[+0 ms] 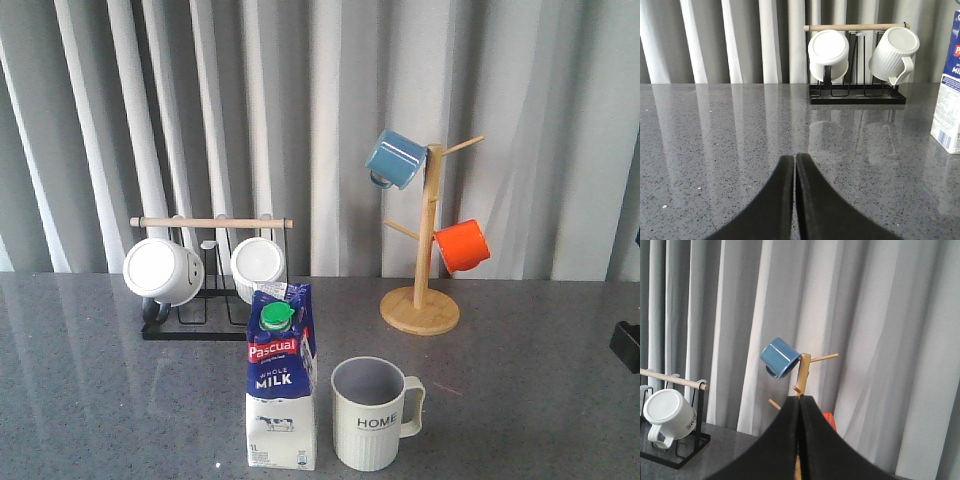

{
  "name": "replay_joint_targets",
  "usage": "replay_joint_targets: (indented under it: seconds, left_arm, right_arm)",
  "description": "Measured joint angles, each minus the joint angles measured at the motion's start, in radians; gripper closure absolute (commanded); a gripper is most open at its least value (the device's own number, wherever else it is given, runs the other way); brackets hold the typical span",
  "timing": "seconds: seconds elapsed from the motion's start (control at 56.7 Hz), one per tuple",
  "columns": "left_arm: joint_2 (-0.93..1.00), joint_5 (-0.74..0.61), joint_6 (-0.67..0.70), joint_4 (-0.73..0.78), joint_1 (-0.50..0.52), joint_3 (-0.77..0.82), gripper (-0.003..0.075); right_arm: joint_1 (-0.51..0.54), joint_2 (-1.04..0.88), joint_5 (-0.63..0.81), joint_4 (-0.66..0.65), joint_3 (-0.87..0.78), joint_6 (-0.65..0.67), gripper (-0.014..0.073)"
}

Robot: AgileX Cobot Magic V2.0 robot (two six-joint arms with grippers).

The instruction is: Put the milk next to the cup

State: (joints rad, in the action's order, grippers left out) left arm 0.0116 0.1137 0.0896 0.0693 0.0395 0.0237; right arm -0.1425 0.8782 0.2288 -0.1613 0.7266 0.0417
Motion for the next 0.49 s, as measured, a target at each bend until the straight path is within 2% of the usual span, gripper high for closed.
replay_joint_targets:
  seconds: [0.494]
  left_arm:
    - [0.0,0.003,0.0,0.0,0.0,0.0,0.0727]
  right_arm:
    - [0.0,0.0,0.0,0.0,0.0,0.0,0.0602]
